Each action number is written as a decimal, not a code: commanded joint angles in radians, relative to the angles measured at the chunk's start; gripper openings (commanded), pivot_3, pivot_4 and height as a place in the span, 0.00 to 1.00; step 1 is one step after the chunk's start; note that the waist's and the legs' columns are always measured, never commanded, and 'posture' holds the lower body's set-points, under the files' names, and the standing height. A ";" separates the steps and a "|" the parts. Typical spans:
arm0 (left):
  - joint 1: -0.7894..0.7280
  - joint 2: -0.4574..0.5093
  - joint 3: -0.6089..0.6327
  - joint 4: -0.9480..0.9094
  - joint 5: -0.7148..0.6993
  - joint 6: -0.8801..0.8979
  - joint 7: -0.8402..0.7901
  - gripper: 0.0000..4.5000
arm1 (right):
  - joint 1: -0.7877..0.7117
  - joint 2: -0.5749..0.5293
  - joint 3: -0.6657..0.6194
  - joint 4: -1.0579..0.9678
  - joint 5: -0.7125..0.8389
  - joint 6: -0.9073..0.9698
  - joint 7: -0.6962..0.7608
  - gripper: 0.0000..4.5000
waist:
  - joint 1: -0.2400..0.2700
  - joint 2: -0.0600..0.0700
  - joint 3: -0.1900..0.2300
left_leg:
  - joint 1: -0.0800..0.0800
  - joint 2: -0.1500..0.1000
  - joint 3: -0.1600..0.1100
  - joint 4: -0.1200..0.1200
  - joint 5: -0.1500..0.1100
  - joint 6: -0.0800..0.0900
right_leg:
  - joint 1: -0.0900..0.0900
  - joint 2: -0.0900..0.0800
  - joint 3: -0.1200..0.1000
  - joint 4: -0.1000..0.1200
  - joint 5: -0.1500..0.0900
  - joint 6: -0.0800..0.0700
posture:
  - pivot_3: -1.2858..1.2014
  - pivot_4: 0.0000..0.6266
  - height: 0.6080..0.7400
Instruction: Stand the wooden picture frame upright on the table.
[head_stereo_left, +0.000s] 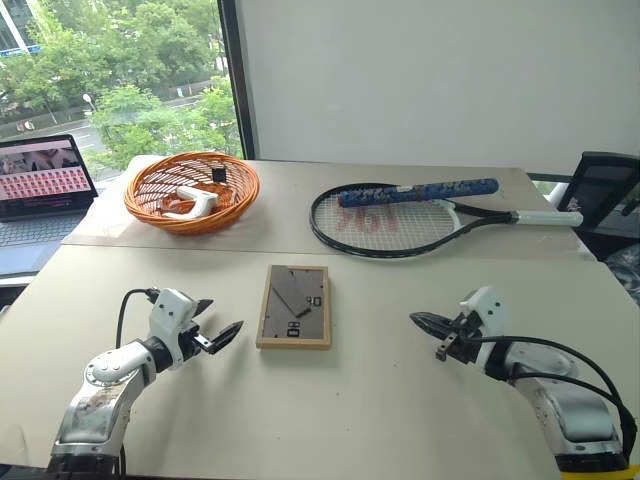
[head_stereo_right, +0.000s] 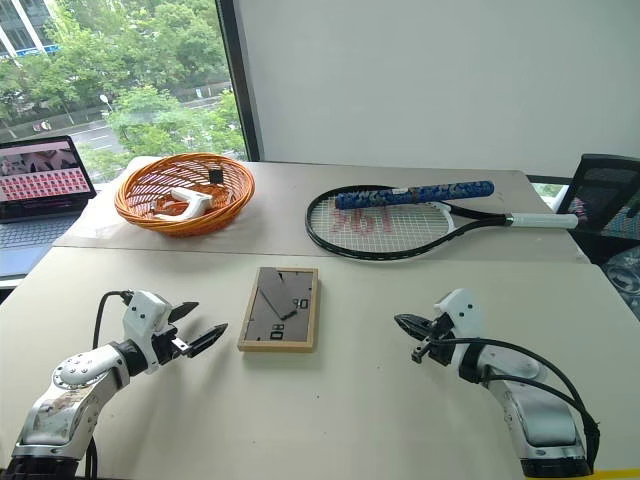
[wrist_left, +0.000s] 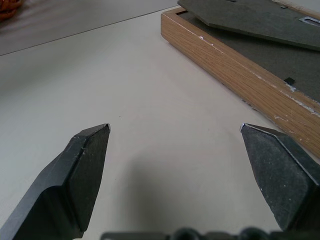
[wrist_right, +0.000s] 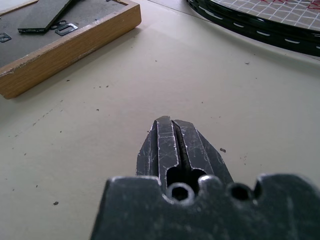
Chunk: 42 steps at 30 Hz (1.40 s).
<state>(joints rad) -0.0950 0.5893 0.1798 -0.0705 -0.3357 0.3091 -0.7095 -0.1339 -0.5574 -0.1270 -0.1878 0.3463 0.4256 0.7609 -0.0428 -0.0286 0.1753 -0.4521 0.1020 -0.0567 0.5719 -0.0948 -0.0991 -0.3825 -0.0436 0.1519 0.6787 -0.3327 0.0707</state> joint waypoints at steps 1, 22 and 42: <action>-0.011 0.030 0.037 -0.031 -0.075 0.043 -0.058 1.00 | -0.030 -0.050 -0.004 -0.049 0.044 0.024 0.055 0.02 | 0.000 0.000 0.000 | 0.000 0.000 0.000 0.000 0.000 0.000 | 0.000 0.000 0.000 0.000 0.000 0.000 | 0.52 0.24 0.89; -0.329 -0.045 -0.253 0.199 0.134 0.082 -0.058 0.01 | -0.561 0.153 0.409 0.572 -0.258 -0.161 0.168 0.00 | -0.002 0.000 0.000 | -0.003 0.000 -0.001 0.002 0.001 0.000 | -0.002 0.000 -0.002 0.003 0.002 0.000 | 0.52 0.24 0.89; 0.009 0.024 -0.271 -0.117 0.036 0.270 -0.133 0.01 | -0.241 0.072 0.430 -0.006 -0.213 0.190 0.176 0.00 | 0.000 0.004 -0.013 | 0.013 0.000 -0.001 0.000 -0.001 0.000 | 0.014 0.000 -0.002 0.000 -0.007 0.007 | 0.52 0.24 0.89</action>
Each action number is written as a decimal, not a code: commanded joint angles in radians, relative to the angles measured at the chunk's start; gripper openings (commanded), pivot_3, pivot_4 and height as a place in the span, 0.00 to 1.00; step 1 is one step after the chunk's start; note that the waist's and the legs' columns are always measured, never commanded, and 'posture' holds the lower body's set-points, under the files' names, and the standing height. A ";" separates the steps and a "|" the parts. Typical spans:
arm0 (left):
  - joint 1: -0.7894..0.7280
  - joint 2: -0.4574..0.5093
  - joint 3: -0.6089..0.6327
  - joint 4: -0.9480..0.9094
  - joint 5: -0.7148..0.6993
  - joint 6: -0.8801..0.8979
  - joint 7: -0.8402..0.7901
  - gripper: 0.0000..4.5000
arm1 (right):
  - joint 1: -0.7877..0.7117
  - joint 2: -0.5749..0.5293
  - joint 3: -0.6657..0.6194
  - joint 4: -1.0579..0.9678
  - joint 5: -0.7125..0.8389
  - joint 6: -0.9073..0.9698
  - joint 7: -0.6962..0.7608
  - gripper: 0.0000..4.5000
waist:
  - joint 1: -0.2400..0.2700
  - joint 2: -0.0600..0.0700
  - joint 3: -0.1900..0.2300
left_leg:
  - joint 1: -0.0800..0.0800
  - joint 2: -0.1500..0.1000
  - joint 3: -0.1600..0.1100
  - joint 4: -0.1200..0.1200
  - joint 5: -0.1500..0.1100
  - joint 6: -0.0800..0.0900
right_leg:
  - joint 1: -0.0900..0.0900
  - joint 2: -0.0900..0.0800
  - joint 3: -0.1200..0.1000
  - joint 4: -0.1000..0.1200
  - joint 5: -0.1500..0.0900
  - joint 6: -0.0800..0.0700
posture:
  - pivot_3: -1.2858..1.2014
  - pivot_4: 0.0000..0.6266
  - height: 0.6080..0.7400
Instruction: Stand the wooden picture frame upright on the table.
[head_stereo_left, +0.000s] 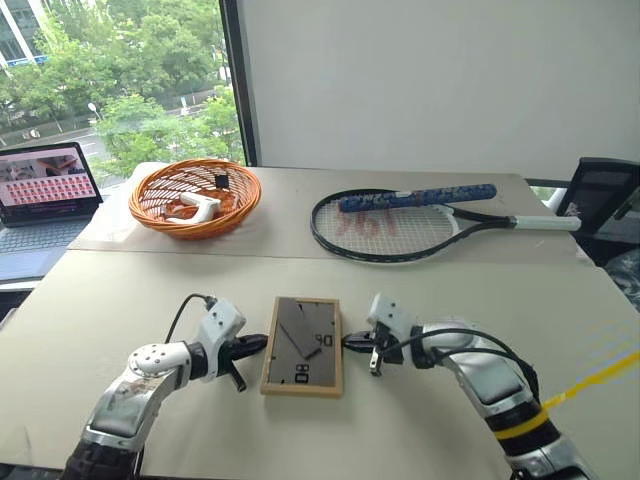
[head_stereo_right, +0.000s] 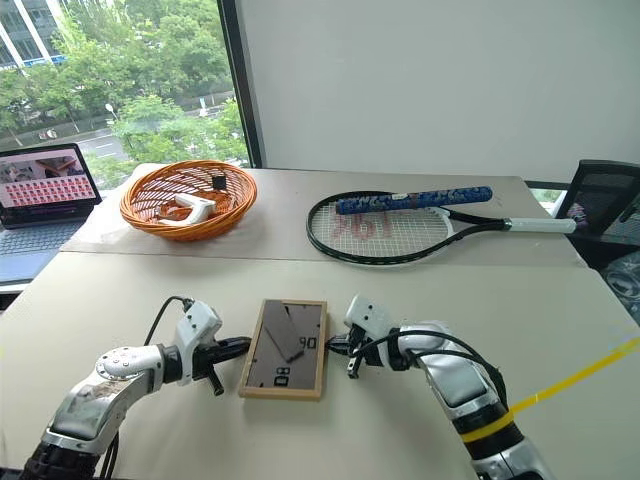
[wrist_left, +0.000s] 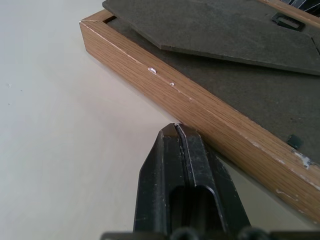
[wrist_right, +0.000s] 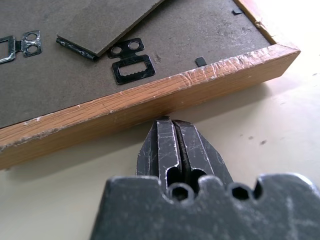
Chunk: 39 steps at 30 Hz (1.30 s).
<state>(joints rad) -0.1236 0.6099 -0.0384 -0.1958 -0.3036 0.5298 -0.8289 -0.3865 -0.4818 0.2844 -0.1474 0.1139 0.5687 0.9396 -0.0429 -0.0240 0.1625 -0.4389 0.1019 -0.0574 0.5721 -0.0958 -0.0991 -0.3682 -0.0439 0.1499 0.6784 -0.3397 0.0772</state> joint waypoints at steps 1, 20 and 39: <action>0.038 0.004 -0.053 0.011 0.005 0.047 -0.012 0.01 | 0.012 -0.006 0.014 -0.045 0.015 0.047 -0.011 0.00 | 0.000 0.000 0.000 | 0.000 0.000 0.000 0.000 0.000 0.000 | 0.000 0.000 0.000 0.000 0.000 0.000 | 0.52 0.24 0.89; -0.128 0.125 0.420 -0.002 -0.669 1.060 0.006 0.64 | -0.019 -0.175 -0.092 0.054 0.061 -0.274 0.167 0.00 | -0.020 -0.006 0.007 | -0.004 0.001 -0.001 -0.002 -0.001 0.001 | -0.005 0.000 -0.001 0.000 -0.001 -0.001 | 0.52 0.24 0.89; -0.131 -0.143 0.274 0.039 -0.933 1.085 0.361 0.99 | 0.013 -0.079 0.011 0.091 0.006 -0.363 0.138 0.00 | 0.012 -0.007 0.007 | -0.003 -0.001 -0.001 0.000 -0.001 0.000 | -0.001 -0.001 -0.001 -0.003 0.000 -0.001 | 0.52 0.24 0.89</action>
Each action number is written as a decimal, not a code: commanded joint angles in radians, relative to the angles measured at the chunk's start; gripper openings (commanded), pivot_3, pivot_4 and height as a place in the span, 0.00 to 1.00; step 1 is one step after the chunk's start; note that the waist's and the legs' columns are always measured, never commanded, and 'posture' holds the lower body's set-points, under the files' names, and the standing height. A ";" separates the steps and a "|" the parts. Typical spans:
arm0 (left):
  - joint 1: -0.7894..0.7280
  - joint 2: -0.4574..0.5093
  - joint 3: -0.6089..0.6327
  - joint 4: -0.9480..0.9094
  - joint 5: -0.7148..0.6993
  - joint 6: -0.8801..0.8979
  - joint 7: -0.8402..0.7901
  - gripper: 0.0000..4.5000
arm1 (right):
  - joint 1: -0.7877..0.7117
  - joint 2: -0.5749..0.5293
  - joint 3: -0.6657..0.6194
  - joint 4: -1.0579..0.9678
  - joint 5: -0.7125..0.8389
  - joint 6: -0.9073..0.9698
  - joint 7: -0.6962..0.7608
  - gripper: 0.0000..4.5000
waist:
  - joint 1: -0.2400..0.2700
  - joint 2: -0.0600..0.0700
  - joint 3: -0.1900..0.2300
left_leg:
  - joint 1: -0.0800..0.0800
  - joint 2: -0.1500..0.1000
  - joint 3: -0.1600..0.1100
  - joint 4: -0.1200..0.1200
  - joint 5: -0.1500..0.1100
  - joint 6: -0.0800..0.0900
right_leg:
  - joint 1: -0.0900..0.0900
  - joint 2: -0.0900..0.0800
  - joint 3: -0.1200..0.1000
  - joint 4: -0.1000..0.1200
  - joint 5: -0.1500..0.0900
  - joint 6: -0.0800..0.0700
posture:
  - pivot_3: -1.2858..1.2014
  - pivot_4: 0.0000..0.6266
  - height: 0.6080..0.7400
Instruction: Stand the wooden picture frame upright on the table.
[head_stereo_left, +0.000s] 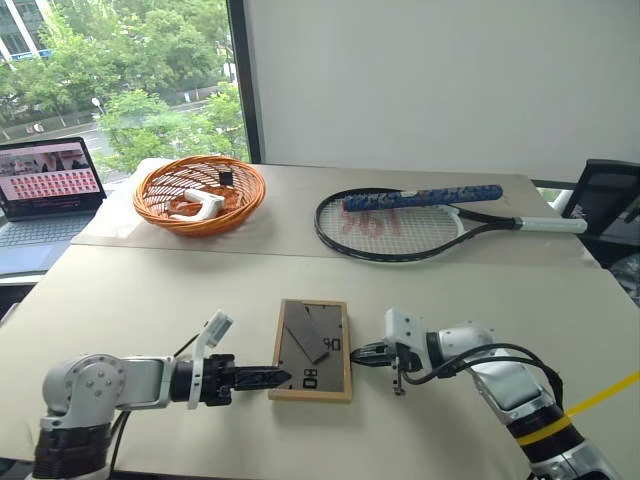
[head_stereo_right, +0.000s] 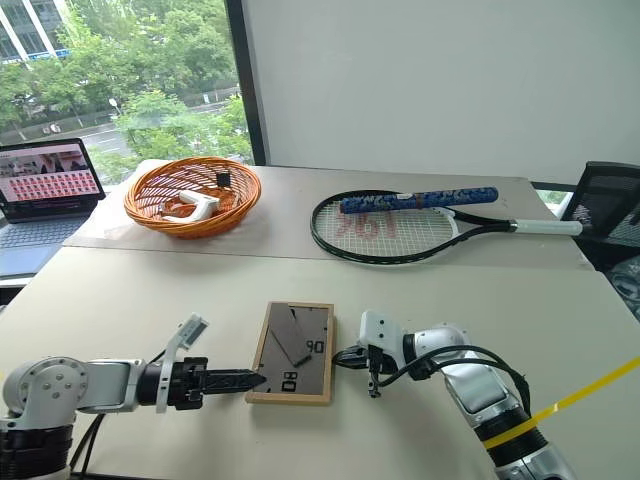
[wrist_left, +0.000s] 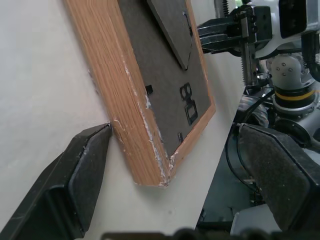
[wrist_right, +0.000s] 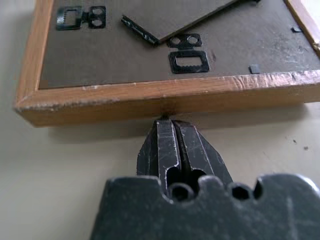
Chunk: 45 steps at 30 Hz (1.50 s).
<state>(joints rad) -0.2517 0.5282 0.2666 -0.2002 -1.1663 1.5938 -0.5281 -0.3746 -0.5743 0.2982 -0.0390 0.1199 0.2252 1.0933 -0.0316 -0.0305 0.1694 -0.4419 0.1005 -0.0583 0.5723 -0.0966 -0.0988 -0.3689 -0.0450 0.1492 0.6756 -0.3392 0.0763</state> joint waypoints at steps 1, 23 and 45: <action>-0.007 -0.080 -0.021 0.061 -0.088 0.021 0.079 0.99 | 0.003 0.017 -0.001 -0.017 -0.001 -0.019 -0.020 0.00 | 0.001 0.000 0.000 | 0.000 0.000 0.000 0.000 0.000 0.000 | 0.000 0.000 0.000 0.000 0.000 0.000 | 0.52 0.24 0.89; -0.076 -0.100 0.087 0.231 -0.338 -0.040 0.295 0.26 | 0.001 0.007 -0.024 -0.037 0.008 0.021 -0.045 0.00 | -0.010 -0.001 0.000 | 0.000 0.000 -0.001 0.000 0.000 0.000 | 0.000 0.000 0.000 0.000 0.000 0.000 | 0.52 0.24 0.89; -0.252 0.015 0.000 0.330 -0.397 -0.059 0.170 0.26 | -0.363 0.037 -0.212 -0.038 0.519 0.722 -0.064 0.53 | -0.006 -0.001 0.002 | -0.011 0.000 -0.001 -0.002 0.000 0.000 | -0.010 0.000 -0.001 -0.004 0.005 -0.006 | 0.52 0.24 0.89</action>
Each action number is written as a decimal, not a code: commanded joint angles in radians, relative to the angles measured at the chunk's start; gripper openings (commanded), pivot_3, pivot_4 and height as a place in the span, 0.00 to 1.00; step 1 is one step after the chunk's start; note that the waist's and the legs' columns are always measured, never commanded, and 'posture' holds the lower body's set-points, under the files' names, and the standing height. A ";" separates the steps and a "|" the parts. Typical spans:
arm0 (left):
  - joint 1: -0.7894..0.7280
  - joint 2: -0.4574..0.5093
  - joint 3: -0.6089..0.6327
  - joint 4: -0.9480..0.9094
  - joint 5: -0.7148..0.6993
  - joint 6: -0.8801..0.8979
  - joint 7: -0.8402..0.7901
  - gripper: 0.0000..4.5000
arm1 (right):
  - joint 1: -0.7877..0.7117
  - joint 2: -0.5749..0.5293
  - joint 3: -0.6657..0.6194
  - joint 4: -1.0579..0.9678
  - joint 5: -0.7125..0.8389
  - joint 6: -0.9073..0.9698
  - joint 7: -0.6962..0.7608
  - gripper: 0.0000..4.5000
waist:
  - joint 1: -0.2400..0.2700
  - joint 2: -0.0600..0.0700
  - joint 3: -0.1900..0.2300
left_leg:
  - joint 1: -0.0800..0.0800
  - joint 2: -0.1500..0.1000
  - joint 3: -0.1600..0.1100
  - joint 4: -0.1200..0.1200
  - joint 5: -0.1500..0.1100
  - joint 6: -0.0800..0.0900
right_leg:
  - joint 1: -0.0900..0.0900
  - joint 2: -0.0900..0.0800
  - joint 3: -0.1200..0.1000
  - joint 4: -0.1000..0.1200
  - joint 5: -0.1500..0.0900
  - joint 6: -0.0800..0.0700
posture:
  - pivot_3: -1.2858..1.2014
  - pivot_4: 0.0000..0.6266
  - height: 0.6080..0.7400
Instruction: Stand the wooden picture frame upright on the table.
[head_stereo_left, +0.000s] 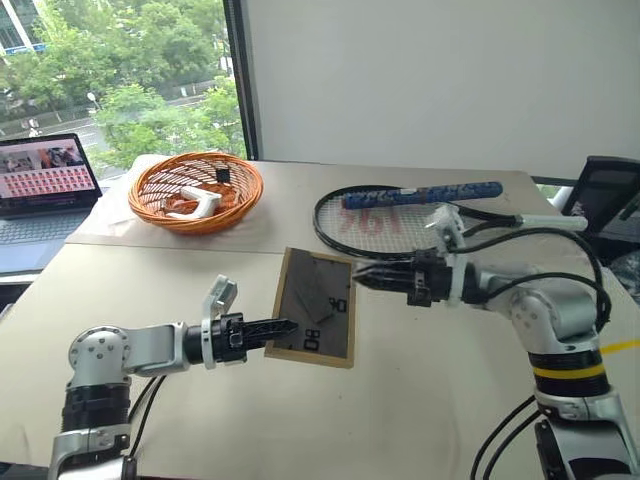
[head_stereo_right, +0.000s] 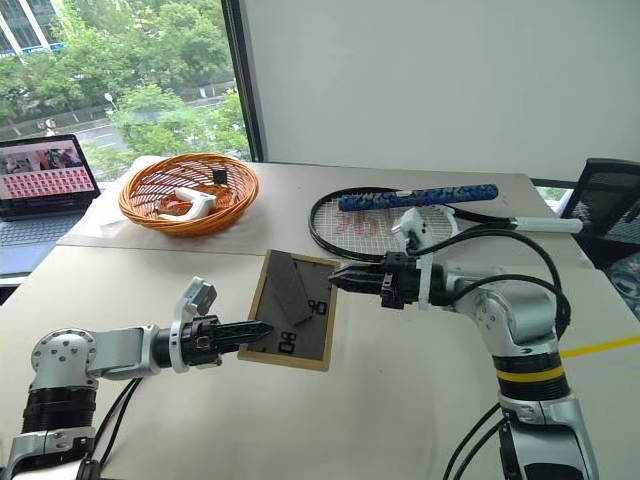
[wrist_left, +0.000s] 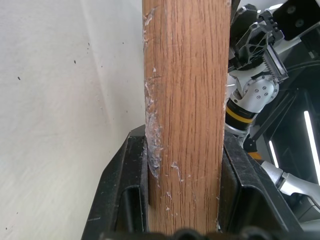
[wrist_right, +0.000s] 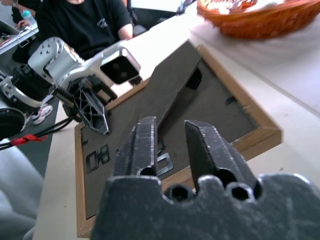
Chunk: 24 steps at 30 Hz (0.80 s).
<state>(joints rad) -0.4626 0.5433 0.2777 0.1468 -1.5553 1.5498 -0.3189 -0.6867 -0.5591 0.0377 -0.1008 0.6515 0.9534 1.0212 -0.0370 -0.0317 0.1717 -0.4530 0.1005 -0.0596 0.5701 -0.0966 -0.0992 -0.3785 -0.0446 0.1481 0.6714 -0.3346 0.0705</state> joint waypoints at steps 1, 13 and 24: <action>-0.046 0.000 -0.015 -0.017 -0.006 -0.017 -0.040 0.26 | -0.064 0.033 0.062 0.039 -0.023 -0.017 0.005 0.62 | -0.001 0.000 0.000 | -0.004 0.000 0.000 0.001 0.000 0.000 | -0.005 0.000 0.000 0.002 0.001 0.000 | 0.52 0.24 0.89; -0.032 -0.006 -0.024 -0.007 0.030 -0.038 -0.081 0.26 | -0.012 0.061 0.154 -0.104 -0.056 -0.252 0.147 0.84 | -0.001 0.000 0.000 | -0.007 0.000 -0.001 0.001 0.001 -0.001 | -0.009 0.000 0.000 0.005 0.002 0.000 | 0.52 0.24 0.89; -0.013 0.089 -0.008 0.006 0.063 -0.006 -0.240 0.26 | 0.008 -0.070 0.083 0.024 -0.296 -0.574 0.058 0.84 | -0.003 0.000 0.000 | -0.007 0.000 -0.001 0.001 0.001 -0.002 | -0.009 0.000 -0.001 0.005 0.002 0.000 | 0.52 0.24 0.89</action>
<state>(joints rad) -0.4774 0.6200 0.2453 0.2132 -1.4871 1.5525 -0.4955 -0.6762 -0.6143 0.1641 -0.1049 0.3988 0.4551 1.1044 -0.0398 -0.0315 0.1718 -0.4600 0.1005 -0.0603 0.5713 -0.0952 -0.1008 -0.3878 -0.0442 0.1476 0.6768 -0.3331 0.0706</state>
